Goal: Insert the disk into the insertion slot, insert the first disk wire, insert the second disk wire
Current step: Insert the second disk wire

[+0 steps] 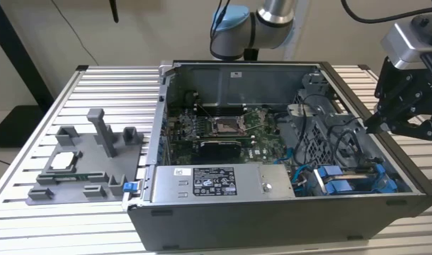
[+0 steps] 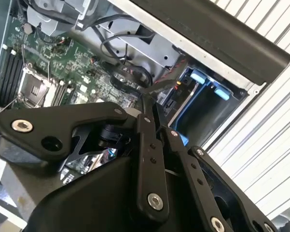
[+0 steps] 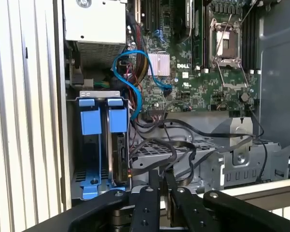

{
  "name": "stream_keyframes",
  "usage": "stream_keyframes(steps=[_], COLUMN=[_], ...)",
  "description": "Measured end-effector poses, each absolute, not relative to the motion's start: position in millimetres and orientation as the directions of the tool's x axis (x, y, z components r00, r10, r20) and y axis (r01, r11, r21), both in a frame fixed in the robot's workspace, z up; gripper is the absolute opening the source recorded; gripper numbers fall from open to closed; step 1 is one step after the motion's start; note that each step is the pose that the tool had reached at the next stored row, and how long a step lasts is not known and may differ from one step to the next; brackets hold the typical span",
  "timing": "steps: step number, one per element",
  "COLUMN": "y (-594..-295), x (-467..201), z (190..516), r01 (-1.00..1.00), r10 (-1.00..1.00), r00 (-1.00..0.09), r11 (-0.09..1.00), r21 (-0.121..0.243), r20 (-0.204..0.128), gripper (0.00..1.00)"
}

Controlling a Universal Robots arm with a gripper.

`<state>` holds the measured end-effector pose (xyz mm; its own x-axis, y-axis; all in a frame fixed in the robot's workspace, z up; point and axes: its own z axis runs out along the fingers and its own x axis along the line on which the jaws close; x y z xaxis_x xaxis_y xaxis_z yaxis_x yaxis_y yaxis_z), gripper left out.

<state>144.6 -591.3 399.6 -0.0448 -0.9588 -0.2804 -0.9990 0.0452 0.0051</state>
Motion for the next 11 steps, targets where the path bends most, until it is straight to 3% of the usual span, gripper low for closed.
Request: stream_keyframes(steps=[5,11], y=[-590.7,-586.9], x=[133.5,122.1], z=[399.9,398.3], r01=[-0.999,-0.999], r10=[-0.961,-0.973], r00=[-0.045,-0.045], r11=[0.045,0.045], r21=[0.005,0.003], r20=[-0.273,-0.224], gripper=[0.0,0.0])
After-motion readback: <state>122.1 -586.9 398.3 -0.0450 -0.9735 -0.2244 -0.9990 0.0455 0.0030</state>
